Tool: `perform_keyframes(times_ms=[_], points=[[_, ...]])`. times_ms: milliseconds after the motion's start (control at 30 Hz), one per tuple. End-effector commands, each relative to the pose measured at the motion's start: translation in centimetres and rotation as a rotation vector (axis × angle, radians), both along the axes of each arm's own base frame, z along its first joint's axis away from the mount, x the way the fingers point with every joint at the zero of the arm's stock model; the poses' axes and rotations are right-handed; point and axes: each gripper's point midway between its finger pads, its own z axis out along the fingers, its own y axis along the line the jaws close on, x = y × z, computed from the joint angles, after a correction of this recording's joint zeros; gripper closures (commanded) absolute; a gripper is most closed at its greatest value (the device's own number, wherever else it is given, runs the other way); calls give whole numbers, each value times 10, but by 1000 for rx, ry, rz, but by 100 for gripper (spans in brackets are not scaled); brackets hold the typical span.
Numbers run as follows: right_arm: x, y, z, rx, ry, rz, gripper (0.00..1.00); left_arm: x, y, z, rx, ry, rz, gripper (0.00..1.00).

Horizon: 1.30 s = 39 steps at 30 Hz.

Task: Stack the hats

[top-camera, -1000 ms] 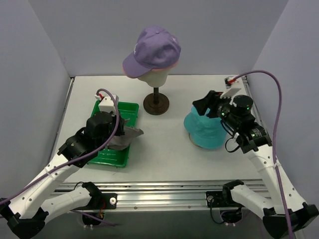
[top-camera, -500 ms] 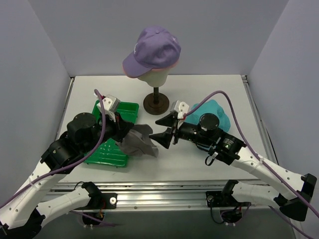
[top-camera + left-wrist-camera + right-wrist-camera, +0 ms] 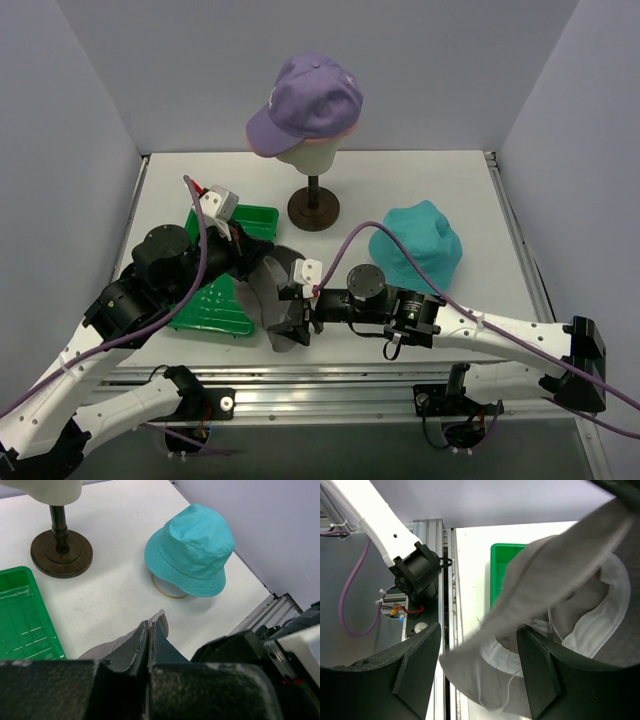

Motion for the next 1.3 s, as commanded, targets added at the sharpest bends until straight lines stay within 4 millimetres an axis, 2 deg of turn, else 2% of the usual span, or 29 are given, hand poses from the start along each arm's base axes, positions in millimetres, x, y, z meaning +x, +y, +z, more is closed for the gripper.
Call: perform_keyframes(times_ms=[0,233,333,400,500,533,567,667,700,733,767,800,833,867,900,933,1000,1033,1100,1133,1200,1233,1267], points=[[5,6,10,69,-40,-46,42,11,-2,25,-76,-48,50,98],[4,14,-3,66,-6,-91,40,24,6,21,-84,-35,145,97],[15,12,-2,74,-12,-204,39,26,4,22,-91,-36,148,98],[35,8,-5,71,-15,-319,41,27,2,21,-103,-28,148,98],[57,1,-10,53,-11,-455,66,28,1,21,-124,-25,154,98],[60,-1,-9,51,-1,-484,93,28,4,22,-131,-25,167,98],[63,-1,1,76,29,-509,100,28,5,23,-138,-26,175,97],[58,-9,19,89,120,-540,100,27,16,32,-186,-25,224,98],[54,-15,36,96,140,-540,100,27,20,35,-192,-32,236,93],[47,-16,45,114,175,-517,100,26,24,36,-181,-36,246,86],[42,-18,50,117,189,-497,100,26,32,47,-178,-62,272,78],[38,-24,64,149,202,-483,100,26,38,45,-146,-56,290,63],[33,-25,69,152,214,-464,100,27,42,46,-120,-59,305,56],[30,-29,70,143,232,-461,100,27,53,57,-108,-84,344,51],[27,-30,79,158,242,-446,100,24,59,49,-59,-64,352,48],[25,-31,84,164,250,-434,100,22,63,50,-43,-66,352,44],[17,-31,92,175,270,-399,100,15,71,47,-10,-62,351,41],[15,-31,102,194,277,-387,100,11,75,46,-7,-65,347,39],[14,-33,108,200,300,-390,100,2,81,33,33,-38,335,39],[14,-35,120,219,309,-393,100,-5,87,32,24,-41,334,39],[12,-35,121,205,316,-385,100,-11,89,21,19,-35,317,39],[12,-35,125,210,320,-386,100,-19,93,24,-10,-56,299,39],[14,-36,120,185,322,-403,100,-24,91,23,-11,-65,270,38]])
